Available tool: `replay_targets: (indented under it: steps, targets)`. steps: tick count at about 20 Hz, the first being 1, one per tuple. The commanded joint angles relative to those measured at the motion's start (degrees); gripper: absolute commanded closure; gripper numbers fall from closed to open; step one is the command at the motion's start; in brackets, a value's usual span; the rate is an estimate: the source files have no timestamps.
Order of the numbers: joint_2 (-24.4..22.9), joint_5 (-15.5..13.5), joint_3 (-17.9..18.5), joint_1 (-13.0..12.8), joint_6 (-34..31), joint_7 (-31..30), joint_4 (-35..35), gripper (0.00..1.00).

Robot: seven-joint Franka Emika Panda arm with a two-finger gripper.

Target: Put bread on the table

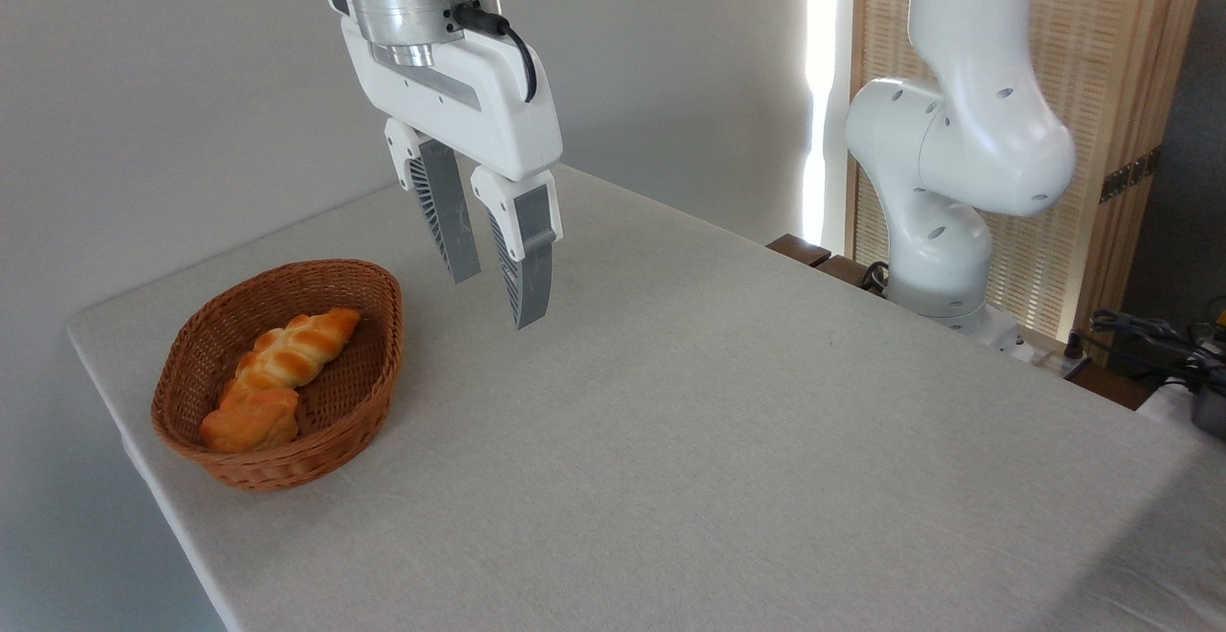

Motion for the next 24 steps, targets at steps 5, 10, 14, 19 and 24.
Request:
replay_targets:
  steps: [5, 10, 14, 19, 24]
  targets:
    - [-0.3, -2.7, -1.0, -0.1, 1.1, 1.1, -1.0, 0.00]
    - [-0.1, -4.4, -1.0, -0.2, 3.3, 1.1, -1.0, 0.00]
    - [0.2, -6.4, -2.5, -0.3, 6.9, 0.9, -1.9, 0.00]
    - [3.0, -10.0, -7.4, -0.8, 21.5, -0.7, -5.4, 0.00]
    - [8.3, -12.4, -7.8, -3.9, 40.1, -1.1, -7.8, 0.00]
